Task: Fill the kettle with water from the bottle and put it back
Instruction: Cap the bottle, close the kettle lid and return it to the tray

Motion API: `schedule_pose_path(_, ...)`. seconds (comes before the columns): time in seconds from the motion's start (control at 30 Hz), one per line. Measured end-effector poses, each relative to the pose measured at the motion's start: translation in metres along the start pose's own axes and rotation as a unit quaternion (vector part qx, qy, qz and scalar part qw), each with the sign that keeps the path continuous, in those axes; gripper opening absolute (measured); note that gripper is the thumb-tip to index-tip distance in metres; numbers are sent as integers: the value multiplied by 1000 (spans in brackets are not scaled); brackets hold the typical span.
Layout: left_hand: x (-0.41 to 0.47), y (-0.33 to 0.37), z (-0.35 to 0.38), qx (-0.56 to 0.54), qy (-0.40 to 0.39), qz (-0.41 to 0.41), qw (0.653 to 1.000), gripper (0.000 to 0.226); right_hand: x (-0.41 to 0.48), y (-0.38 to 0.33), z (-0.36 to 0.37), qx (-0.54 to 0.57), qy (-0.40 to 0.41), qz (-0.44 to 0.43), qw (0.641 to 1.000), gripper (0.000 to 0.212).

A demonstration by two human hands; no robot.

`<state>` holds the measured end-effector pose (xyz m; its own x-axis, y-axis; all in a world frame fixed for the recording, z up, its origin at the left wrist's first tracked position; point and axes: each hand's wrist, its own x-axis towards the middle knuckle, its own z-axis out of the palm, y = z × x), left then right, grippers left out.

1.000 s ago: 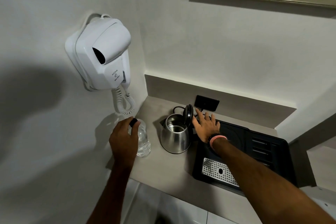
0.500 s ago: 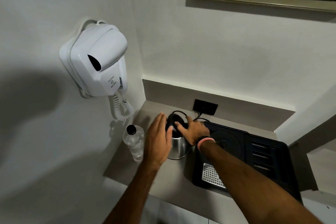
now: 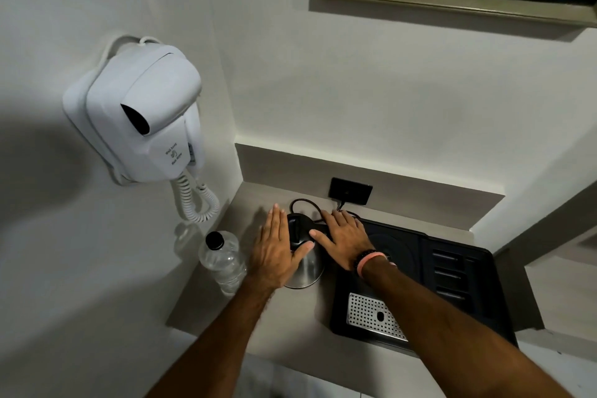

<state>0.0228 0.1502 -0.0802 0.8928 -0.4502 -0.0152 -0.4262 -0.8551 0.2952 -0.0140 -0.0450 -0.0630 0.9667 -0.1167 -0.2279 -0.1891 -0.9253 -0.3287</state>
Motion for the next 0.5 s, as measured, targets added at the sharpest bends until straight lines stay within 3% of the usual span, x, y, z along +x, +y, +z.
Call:
schedule_pose_path(0.2, 3, -4, 4, -2, -27, -12, 1000, 107, -2, 5, 2, -7, -17, -7, 1000, 83)
schedule_pose_path(0.33, 3, -9, -1, 13, -21, 11, 1000, 121, -2, 4, -4, 10, -39, -24, 999, 80)
schedule_pose_path(0.5, 2, -8, 5, -183, -56, -98, 977, 152, 3, 6, -13, 64, -77, -22, 995, 61)
